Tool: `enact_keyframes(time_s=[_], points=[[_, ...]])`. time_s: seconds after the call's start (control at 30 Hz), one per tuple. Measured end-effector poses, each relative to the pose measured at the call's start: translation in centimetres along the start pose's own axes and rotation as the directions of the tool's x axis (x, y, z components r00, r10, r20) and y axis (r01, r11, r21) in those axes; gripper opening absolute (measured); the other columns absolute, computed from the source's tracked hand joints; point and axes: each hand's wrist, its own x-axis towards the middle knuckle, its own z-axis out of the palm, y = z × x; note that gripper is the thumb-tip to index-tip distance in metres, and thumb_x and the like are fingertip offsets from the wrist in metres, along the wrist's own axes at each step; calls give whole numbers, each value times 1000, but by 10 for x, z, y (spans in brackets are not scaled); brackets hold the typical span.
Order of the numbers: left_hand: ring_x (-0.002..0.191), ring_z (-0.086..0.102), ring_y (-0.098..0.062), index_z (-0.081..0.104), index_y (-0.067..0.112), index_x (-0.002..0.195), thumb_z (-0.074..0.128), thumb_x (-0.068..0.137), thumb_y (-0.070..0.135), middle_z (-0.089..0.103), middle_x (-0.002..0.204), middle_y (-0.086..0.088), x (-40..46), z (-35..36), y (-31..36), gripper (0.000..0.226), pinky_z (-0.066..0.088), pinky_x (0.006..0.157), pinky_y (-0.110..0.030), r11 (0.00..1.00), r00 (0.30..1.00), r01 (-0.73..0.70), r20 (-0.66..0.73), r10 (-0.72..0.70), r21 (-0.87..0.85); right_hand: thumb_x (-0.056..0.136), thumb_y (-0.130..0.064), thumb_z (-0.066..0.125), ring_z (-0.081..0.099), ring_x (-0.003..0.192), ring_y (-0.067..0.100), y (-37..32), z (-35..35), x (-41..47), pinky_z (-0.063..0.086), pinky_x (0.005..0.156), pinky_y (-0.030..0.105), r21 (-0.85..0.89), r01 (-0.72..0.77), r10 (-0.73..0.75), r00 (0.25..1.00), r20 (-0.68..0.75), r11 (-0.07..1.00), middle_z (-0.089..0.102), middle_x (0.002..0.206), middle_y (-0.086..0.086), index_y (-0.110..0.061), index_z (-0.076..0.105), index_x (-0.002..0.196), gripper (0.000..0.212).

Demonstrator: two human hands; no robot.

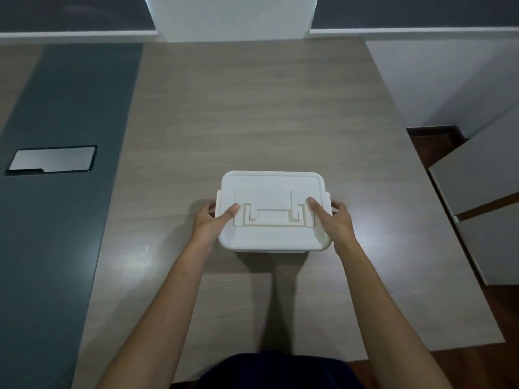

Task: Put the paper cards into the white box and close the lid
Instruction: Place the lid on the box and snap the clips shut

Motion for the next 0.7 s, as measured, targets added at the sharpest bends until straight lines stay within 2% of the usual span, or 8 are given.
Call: enact_keyframes(time_s=[0.1,0.2,0.33,0.43,0.53,0.63,0.7], points=[[87,70,-19,67,11,108,82,73,38,74,107,-6,0,-3,2,47,55,69,-29,998,995,58,77,-56,-15,61,-67,78,69,93,17,-2,-7,4,54,69,30,-4,-53,53,993,110,999,71,107,-3,-19,61,117,76],[88,70,-23,67,8,109,80,74,41,74,105,-9,3,-7,4,49,55,69,-30,992,985,124,122,-125,17,60,-68,79,73,88,18,-4,-8,9,57,68,29,-16,-53,55,983,178,998,77,97,-2,-19,72,102,65],[90,70,-25,65,7,114,79,75,40,74,107,-10,3,-11,4,53,54,66,-30,984,969,174,174,-177,31,57,-69,80,74,87,17,-3,-7,13,59,72,33,3,-34,33,984,175,999,77,94,-4,-19,71,99,65],[89,70,-24,66,7,112,81,75,38,74,105,-9,1,-13,5,51,54,64,-29,985,969,174,176,-175,20,58,-69,79,73,87,17,-5,-6,13,56,67,30,-11,-9,11,986,166,1000,75,97,-3,-19,69,102,67],[78,71,-18,69,11,100,84,72,31,75,96,-7,-1,-13,5,38,55,58,-25,995,985,104,138,-103,-4,57,-67,81,69,88,14,-10,-5,13,53,65,28,-25,-13,16,991,129,1000,70,98,-5,-17,62,103,71],[79,71,-19,71,19,84,87,68,32,75,86,1,-4,-10,-1,26,58,68,-32,999,1000,-28,11,28,27,55,-64,84,62,88,7,-14,-2,9,47,65,24,-51,51,-52,999,-12,997,61,97,-10,-20,52,108,76],[80,69,-15,69,23,84,85,69,38,73,85,6,-7,-6,-5,27,55,70,-30,990,992,-92,-73,99,104,58,-62,83,60,84,4,-13,4,3,43,61,20,-103,139,-150,983,-105,985,58,92,-14,-22,49,105,70]])
